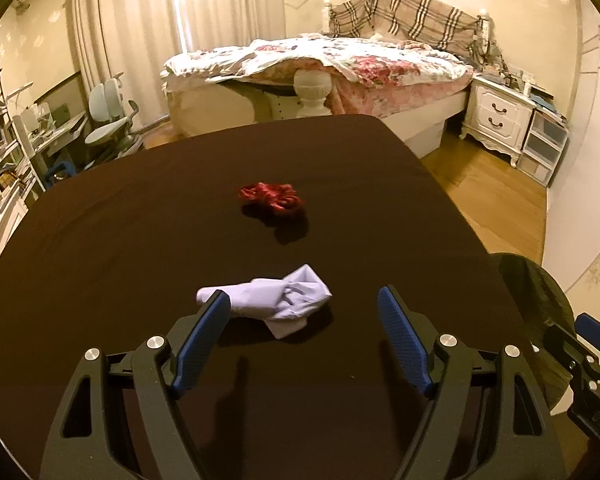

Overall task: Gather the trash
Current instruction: 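Move both open tools back over the cloth and ribbon on the table, then close the left tool on the crumpled white-lavender cloth and lift it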

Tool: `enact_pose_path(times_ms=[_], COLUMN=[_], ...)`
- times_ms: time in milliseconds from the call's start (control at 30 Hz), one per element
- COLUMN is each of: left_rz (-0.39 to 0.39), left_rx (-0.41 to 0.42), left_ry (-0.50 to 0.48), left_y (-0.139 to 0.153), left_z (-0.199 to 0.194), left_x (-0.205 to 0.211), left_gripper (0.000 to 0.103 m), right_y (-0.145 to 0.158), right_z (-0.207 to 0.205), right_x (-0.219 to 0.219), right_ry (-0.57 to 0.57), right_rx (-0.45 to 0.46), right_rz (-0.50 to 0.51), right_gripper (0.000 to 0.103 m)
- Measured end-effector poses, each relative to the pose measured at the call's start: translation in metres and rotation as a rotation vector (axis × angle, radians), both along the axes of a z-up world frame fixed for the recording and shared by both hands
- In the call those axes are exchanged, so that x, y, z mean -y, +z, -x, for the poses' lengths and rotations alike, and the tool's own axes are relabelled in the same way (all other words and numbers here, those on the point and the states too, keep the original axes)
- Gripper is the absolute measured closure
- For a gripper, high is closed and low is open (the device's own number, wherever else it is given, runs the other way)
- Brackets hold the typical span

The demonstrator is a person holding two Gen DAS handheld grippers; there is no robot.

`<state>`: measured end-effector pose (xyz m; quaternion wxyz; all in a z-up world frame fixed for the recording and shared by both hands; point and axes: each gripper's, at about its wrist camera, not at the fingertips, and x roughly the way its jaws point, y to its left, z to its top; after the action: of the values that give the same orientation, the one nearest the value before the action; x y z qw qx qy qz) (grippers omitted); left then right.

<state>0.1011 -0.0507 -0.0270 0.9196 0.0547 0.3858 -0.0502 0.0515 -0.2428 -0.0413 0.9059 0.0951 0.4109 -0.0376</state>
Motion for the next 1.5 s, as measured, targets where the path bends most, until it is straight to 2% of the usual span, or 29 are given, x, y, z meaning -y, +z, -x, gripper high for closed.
enact_pose_path(times_ms=[200,333,533,633,833,1000,1133,1233,1333,1500], left_rz=[0.014,0.02,-0.001,0.023,0.042,0.065,0.071,0.098,0.098,0.111], left_rx=[-0.048,-0.048,-0.025,-0.025,-0.003,-0.017,-0.058,-0.069,-0.089,-0.078], left_ry=[0.002,-0.017,-0.031,-0.045,-0.056,-0.068,-0.038,-0.024,-0.037,-0.021], left_y=[-0.005,-0.005,-0.005,-0.003,0.002,0.002,-0.006,-0.006,-0.008,-0.005], left_z=[-0.011,-0.013,-0.011,-0.012,-0.006,-0.009,-0.012,-0.014,-0.014,-0.007], left_x=[-0.008,-0.009,-0.013,-0.018,-0.028,-0.037,-0.043,-0.048,-0.047,-0.051], left_gripper=[0.026,0.027,0.048,0.049,0.061,0.06,0.04,0.034,0.034,0.034], right_y=[0.004,0.004,0.002,0.003,0.009,0.005,0.004,0.001,0.001,0.0], right_z=[-0.009,-0.014,-0.016,-0.018,-0.023,-0.026,-0.024,-0.021,-0.021,-0.02], right_x=[-0.011,-0.019,-0.025,-0.029,-0.048,-0.062,-0.061,-0.059,-0.059,-0.056], right_ry=[0.03,0.044,0.065,0.076,0.109,0.136,0.133,0.128,0.128,0.125], right_rx=[-0.001,0.0,-0.002,-0.003,0.001,-0.004,-0.005,-0.011,-0.01,-0.008], right_rz=[0.006,0.004,0.006,0.01,0.019,0.028,0.026,0.019,0.019,0.01], right_gripper=[0.041,0.041,0.041,0.041,0.041,0.041,0.041,0.041,0.041,0.041])
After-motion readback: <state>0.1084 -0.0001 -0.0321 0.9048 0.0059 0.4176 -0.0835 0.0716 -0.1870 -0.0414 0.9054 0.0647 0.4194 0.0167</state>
